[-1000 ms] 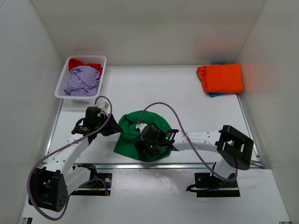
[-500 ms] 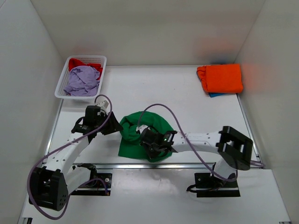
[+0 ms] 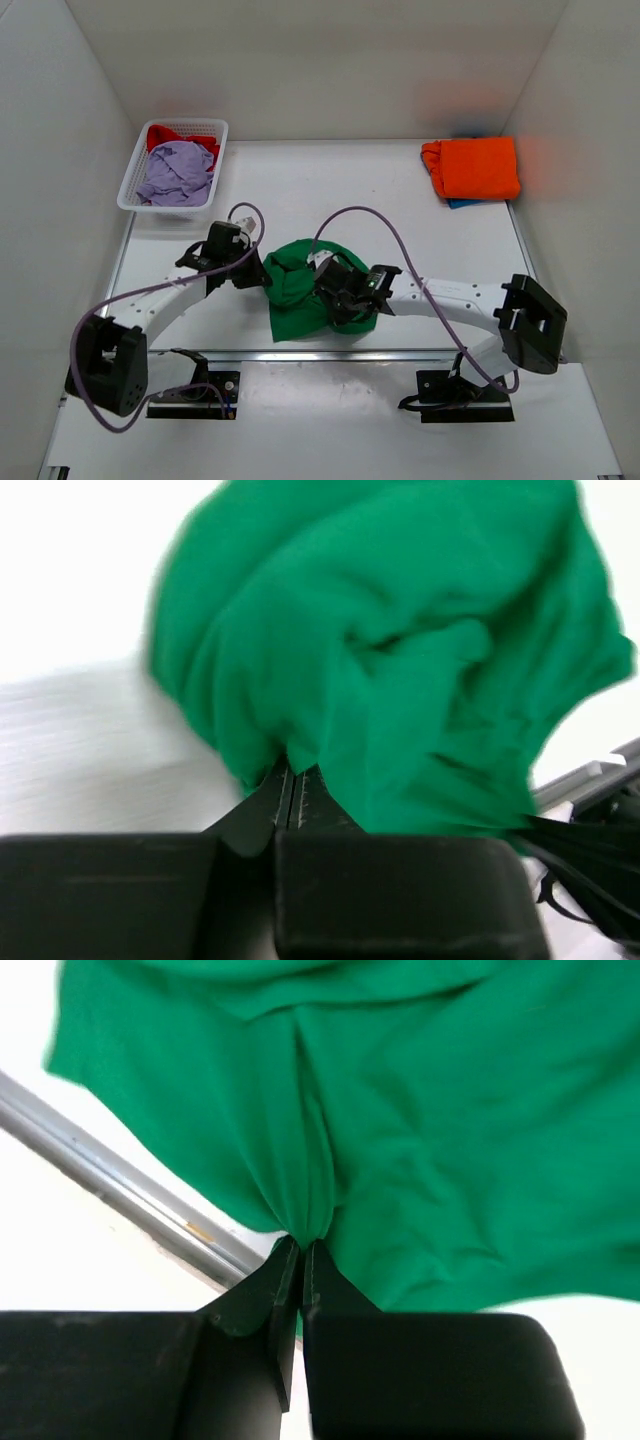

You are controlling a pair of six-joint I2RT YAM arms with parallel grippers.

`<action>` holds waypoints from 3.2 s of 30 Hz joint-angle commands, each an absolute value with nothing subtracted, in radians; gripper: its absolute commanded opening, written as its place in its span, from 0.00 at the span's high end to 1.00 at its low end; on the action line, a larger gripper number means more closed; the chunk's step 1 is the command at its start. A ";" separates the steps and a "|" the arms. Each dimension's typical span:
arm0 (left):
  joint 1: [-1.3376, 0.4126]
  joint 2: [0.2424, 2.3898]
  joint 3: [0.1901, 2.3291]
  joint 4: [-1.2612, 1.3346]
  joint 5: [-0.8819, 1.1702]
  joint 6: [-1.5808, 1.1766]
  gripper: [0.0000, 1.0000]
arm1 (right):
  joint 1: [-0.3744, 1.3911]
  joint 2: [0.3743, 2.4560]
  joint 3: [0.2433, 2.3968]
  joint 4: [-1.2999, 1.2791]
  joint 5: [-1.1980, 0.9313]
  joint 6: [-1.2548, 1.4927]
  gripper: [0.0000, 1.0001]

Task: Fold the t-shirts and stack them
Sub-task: Flatten out the tshirt

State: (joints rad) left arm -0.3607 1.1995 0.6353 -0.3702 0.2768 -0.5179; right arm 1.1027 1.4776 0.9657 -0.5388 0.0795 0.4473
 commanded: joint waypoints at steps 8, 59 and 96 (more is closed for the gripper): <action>-0.119 1.002 1.225 -0.707 0.125 -0.377 1.00 | 0.554 0.789 1.146 -0.562 0.139 0.342 1.00; -0.238 1.328 0.680 -0.244 0.144 -0.546 0.36 | 0.508 1.175 0.694 -0.308 -0.103 0.523 0.31; -0.163 1.114 1.178 -0.478 0.120 -0.568 1.00 | 0.391 0.748 0.805 -0.599 -0.261 0.430 1.00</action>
State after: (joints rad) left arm -0.1909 1.2339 1.0767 -0.4160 0.1123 -0.5465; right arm 0.4423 0.8513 0.7319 -0.4473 -0.2295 0.5095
